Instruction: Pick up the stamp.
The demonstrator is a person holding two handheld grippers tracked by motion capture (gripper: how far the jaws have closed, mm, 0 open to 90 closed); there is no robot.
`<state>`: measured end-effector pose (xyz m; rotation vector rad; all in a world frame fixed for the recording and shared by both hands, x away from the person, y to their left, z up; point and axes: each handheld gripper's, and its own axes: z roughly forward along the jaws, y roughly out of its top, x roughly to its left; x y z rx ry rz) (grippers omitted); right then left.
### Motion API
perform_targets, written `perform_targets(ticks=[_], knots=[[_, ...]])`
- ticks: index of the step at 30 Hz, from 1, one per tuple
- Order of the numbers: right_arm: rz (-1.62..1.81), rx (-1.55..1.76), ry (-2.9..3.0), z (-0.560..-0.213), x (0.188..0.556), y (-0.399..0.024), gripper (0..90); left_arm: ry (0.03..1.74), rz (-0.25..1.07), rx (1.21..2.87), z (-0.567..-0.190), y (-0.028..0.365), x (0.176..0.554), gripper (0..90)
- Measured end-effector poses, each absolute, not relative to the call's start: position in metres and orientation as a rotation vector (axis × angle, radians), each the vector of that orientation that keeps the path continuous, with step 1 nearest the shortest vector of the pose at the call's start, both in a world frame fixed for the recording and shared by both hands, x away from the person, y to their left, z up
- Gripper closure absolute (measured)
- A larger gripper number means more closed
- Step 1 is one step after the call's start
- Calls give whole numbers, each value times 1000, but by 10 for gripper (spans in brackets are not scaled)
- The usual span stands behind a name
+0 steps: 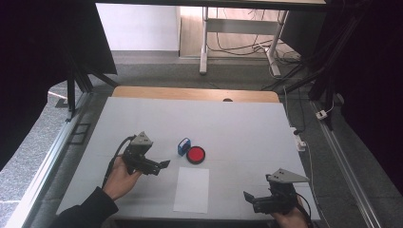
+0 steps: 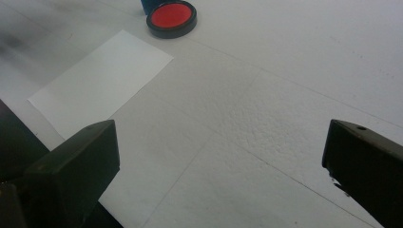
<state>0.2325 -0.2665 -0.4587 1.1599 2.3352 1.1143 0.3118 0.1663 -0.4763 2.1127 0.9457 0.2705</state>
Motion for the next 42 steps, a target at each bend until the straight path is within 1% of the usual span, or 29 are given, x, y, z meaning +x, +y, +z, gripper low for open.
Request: perform_targets(ticks=[13, 25, 31, 32, 33, 34, 35, 36, 41, 42], knots=[[1112, 1162, 2339, -459, 233, -266, 0, 889, 275, 2149, -480, 142, 335, 2], [1107, 1163, 2346, -459, 233, -267, 0, 866, 271, 2197, -492, 121, 360, 0], [1109, 1164, 2346, -459, 233, -267, 0, 870, 279, 2222, -503, 108, 374, 30], [1113, 1165, 2345, -459, 233, -267, 0, 868, 285, 2233, -504, 107, 375, 61], [1113, 1165, 2345, -459, 233, -267, 0, 875, 297, 2239, -505, 105, 377, 61], [1114, 1164, 2345, -459, 233, -267, 0, 881, 309, 2241, -505, 104, 378, 121], [1114, 1164, 2345, -459, 233, -267, 0, 878, 312, 2249, -506, 103, 379, 121], [1114, 1165, 2346, -459, 233, -267, 0, 878, 310, 2249, -506, 103, 379, 207], [1111, 1163, 2350, -459, 233, -267, 0, 869, 329, 2267, -505, 100, 382, 424], [1111, 1162, 2351, -459, 233, -267, 0, 869, 322, 2262, -504, 100, 383, 452]])
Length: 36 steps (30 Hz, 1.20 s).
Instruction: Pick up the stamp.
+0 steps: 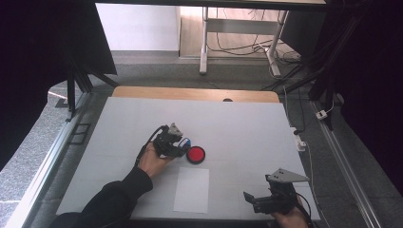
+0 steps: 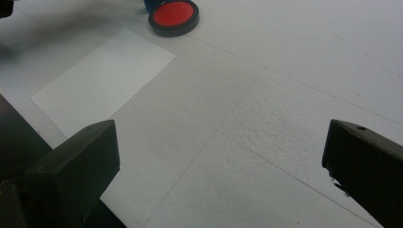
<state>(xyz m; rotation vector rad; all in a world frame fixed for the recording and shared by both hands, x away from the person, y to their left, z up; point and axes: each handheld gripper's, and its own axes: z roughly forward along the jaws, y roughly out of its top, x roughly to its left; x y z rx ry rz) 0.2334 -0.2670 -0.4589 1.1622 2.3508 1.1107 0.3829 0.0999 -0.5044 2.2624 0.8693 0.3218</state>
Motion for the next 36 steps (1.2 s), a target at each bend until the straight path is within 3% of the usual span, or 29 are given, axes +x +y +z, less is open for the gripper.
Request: perform_targets(ticks=[5, 9, 36], knots=[[1110, 1160, 2353, -459, 233, -267, 0, 872, 327, 2263, -503, 99, 384, 526], [1110, 1158, 2357, -459, 234, -267, 0, 886, 323, 2256, -502, 99, 384, 696], [1113, 1155, 2362, -460, 235, -266, 0, 832, 284, 2227, -472, 122, 366, 704]])
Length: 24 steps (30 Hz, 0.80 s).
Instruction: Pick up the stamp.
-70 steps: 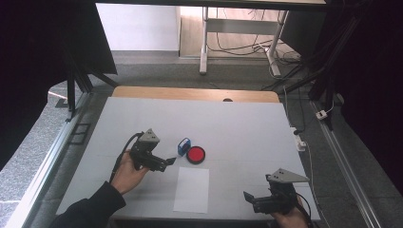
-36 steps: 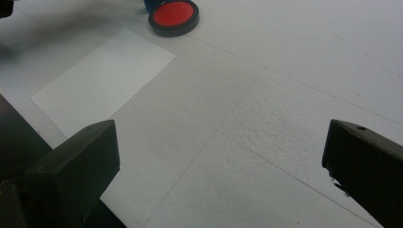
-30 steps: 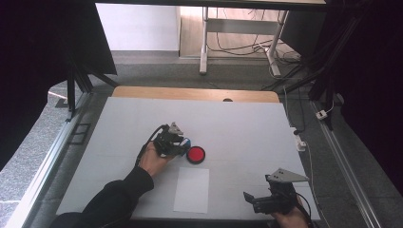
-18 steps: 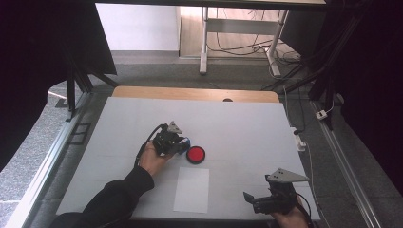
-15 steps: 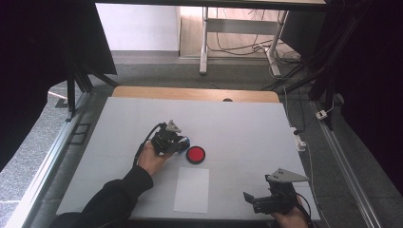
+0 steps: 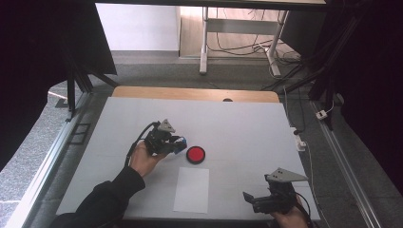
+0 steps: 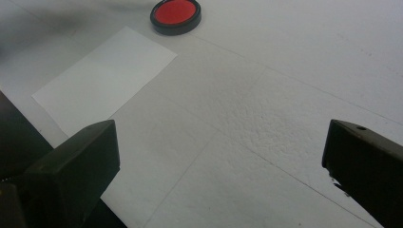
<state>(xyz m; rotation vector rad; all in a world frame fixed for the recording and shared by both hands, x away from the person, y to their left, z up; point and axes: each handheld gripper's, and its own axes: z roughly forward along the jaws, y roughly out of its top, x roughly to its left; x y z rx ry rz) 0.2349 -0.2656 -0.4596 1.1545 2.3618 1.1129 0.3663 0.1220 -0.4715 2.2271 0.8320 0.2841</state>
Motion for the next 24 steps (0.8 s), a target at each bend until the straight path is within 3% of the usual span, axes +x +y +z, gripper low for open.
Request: perform_targets(ticks=[24], knots=[[1116, 1149, 2360, -459, 235, -264, 0, 780, 192, 2150, -454, 139, 336, 704]])
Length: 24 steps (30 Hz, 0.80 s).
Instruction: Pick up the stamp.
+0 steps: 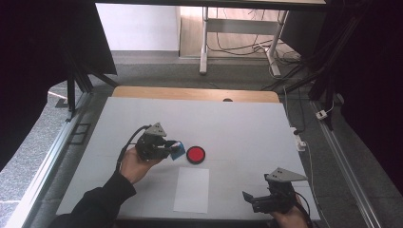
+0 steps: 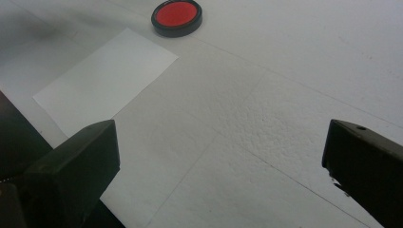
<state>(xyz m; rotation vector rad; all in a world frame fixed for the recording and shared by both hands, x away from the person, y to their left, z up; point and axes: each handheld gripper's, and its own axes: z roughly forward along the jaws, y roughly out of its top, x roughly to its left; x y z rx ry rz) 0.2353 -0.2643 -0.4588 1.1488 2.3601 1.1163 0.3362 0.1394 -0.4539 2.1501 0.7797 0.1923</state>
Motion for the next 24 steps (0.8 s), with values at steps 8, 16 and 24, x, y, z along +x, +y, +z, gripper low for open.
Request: perform_targets(ticks=[8, 16, 24], knots=[[1117, 1147, 2349, -459, 234, -265, 0, 771, 164, 2129, -449, 144, 326, 704], [1117, 1147, 2347, -459, 235, -265, 0, 744, 179, 2130, -443, 146, 315, 704], [1124, 1150, 2347, -459, 234, -266, 0, 712, 178, 2098, -436, 152, 302, 703]])
